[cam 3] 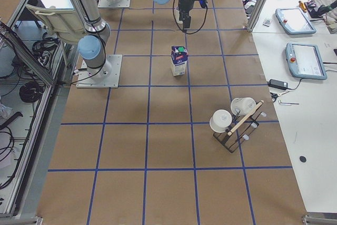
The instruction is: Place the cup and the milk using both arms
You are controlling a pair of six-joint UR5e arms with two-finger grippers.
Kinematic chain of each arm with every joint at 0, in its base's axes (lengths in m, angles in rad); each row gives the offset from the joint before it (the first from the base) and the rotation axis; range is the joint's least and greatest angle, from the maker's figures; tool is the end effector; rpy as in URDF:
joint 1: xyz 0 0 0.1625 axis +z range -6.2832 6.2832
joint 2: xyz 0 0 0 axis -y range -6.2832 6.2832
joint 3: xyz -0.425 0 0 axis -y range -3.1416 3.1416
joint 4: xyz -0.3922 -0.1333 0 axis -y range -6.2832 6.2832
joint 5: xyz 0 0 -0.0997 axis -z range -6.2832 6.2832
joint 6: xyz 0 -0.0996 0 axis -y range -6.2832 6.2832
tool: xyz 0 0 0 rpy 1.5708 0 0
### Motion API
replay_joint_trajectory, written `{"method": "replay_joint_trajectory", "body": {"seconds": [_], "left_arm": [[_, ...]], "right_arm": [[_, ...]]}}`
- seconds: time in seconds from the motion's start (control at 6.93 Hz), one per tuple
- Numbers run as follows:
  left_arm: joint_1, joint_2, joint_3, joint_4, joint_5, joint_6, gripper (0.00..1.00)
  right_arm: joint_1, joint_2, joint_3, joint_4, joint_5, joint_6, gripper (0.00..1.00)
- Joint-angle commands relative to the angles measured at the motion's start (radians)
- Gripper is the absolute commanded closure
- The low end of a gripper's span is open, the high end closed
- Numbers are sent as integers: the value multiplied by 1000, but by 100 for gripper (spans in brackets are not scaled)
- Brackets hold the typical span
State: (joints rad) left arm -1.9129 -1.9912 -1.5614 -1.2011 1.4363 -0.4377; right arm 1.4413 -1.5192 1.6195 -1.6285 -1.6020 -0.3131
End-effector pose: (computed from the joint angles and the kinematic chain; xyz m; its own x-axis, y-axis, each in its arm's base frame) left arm -0.3490 -0.5429 0.2911 -0.9893 -0.1026 0.1038 -0.0929 0.9912 0.0942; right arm 0.0636 -0.5201 0.4440 -0.9829 -0.1836 0.0165 -0.1826 0.9819 0.0501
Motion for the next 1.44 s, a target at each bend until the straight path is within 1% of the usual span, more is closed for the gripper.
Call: {"method": "replay_joint_trajectory", "body": {"seconds": [0.0,0.29,0.43,0.58,0.72,1.01,1.15,1.3], "left_arm": [[-37,-78,87,3,-4,-21,100],[-43,-104,95,-2,1,-21,100],[-47,-106,92,0,0,-21,85],[-47,-109,92,1,-8,-19,1],[-49,-83,93,-12,13,-13,0],[-12,-19,100,-52,15,42,0],[38,42,101,-162,16,144,0],[76,105,95,-201,13,160,0]], "right_arm": [[-30,37,26,-75,-1,-86,0],[-45,53,104,-160,-3,-90,0],[-65,54,132,-186,-3,-92,0],[-70,63,135,-188,-6,-100,0],[-70,71,138,-192,-28,-101,0],[-73,71,167,-191,-33,-101,0],[-78,71,175,-191,-35,-100,0],[-90,70,181,-189,-33,-101,0]]}}
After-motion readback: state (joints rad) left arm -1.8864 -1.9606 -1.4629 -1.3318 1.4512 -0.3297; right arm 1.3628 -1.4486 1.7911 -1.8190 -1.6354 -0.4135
